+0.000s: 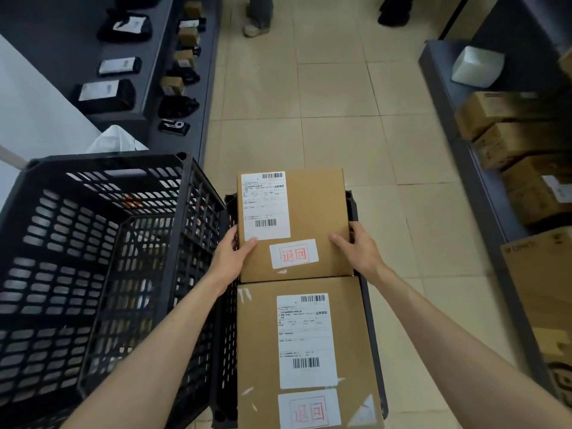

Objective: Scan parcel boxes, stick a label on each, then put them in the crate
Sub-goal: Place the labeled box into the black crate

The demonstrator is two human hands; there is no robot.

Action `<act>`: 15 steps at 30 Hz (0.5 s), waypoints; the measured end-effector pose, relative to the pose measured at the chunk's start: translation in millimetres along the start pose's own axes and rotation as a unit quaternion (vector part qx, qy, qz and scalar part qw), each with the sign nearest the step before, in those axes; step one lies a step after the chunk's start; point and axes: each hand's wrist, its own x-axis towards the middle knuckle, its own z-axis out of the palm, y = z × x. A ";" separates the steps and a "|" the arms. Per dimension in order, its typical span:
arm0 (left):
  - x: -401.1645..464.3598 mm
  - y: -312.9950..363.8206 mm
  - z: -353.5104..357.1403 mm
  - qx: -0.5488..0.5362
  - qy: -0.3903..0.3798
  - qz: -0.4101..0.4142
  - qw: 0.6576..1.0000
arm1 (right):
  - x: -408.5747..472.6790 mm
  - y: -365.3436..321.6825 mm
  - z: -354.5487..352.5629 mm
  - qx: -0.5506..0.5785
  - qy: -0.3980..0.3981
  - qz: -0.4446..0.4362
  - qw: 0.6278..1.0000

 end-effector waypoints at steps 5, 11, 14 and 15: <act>3.2 -4.6 3.7 0.004 0.001 0.015 1.000 | 2.8 4.4 2.9 0.000 -0.009 -0.001 1.000; 11.1 -12.7 7.2 -0.014 0.003 0.011 1.000 | 18.3 8.0 10.4 -0.010 -0.027 -0.021 0.999; 12.3 -8.2 5.8 -0.006 0.005 0.017 1.000 | 23.7 4.2 6.8 -0.011 -0.014 -0.028 0.999; 11.0 -2.6 4.3 0.000 0.006 0.023 1.000 | 23.4 -0.1 4.4 -0.013 -0.009 -0.032 0.999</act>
